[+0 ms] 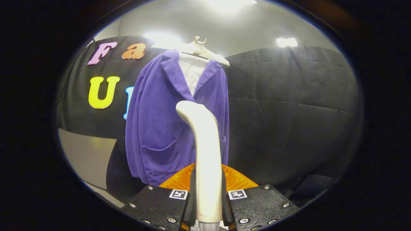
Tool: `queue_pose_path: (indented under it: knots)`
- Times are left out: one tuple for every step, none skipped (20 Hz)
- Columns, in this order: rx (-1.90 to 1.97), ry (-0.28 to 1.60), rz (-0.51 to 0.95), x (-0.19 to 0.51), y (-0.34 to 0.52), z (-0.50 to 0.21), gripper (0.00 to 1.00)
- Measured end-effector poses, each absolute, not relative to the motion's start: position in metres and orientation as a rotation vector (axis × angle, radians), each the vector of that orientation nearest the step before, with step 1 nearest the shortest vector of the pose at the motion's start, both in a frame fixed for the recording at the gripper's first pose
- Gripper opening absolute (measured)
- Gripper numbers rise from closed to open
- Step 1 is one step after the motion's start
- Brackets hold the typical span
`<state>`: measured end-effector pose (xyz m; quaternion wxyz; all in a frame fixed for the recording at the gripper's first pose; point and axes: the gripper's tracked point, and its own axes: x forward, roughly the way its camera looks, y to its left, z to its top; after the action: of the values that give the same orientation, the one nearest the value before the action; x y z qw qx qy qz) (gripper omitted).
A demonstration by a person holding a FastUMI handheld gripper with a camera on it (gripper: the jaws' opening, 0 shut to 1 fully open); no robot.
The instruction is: Iron the clothes twice with a garment steamer, once on the left side and once on the right side.
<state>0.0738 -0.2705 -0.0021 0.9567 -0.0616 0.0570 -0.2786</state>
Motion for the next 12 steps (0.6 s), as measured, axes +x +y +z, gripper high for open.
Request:
queue_pose_path:
  knots:
    - [-0.116,0.093,-0.565,0.074,-0.273,0.013,0.31]
    - [-0.125,0.066,-0.568,0.074,-0.279,0.029,0.31]
    - [-0.131,0.043,-0.577,0.074,-0.285,0.045,0.32]
    - [-0.117,0.020,-0.576,0.076,-0.290,0.058,0.31]
    - [-0.095,-0.002,-0.567,0.079,-0.292,0.072,0.31]
    - [-0.081,-0.025,-0.561,0.085,-0.295,0.083,0.31]
    - [-0.083,-0.048,-0.561,0.090,-0.300,0.094,0.31]
    - [-0.087,-0.069,-0.563,0.094,-0.308,0.103,0.31]
    - [-0.079,-0.089,-0.568,0.100,-0.314,0.113,0.31]
    - [-0.069,-0.108,-0.571,0.103,-0.320,0.124,0.31]
    - [-0.065,-0.129,-0.575,0.109,-0.325,0.133,0.31]
    - [-0.065,-0.147,-0.580,0.114,-0.333,0.140,0.31]
